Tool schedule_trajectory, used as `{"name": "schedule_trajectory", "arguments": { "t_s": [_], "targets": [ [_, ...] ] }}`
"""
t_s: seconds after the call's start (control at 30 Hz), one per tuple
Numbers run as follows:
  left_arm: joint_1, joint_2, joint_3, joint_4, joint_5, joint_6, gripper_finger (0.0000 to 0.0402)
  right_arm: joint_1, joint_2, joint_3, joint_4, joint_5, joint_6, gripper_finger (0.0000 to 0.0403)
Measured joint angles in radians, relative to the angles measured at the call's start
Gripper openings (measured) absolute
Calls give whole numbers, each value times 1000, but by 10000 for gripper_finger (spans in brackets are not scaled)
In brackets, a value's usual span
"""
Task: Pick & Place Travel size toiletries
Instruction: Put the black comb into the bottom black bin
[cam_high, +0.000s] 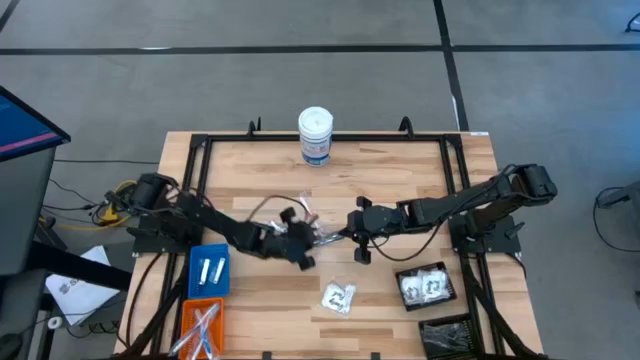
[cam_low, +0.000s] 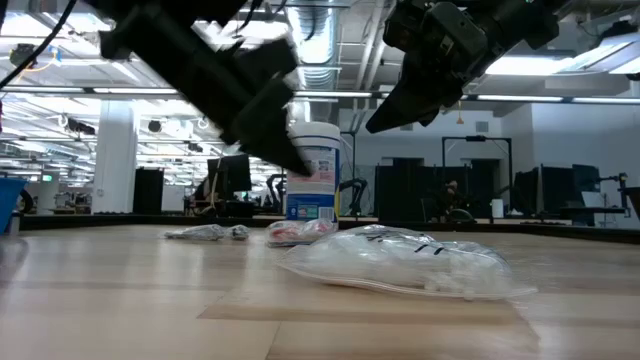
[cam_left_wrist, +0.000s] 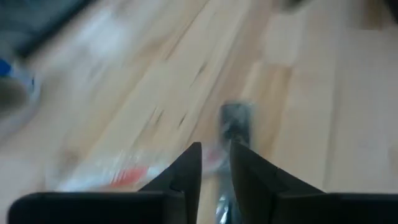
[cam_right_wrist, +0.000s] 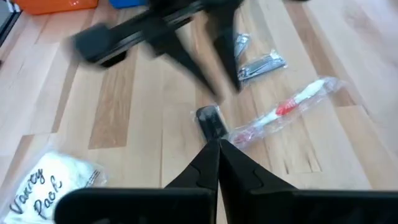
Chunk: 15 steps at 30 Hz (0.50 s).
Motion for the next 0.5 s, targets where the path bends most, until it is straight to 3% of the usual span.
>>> {"name": "schedule_trajectory", "arguments": {
  "t_s": [0.1,0.23,0.37,0.5],
  "targets": [
    [46,-58,-108,16,132,-103,55,-28,0,1,-5,-5,5,0],
    [61,-73,-204,129,293,-121,19,-54,0,0,-30,-2,1,0],
    [26,-28,-221,250,281,-59,3,-57,0,-1,-47,-4,-28,0],
    [-30,-21,-202,309,142,23,12,-58,0,-1,-39,-2,-67,0]
  ]
}}
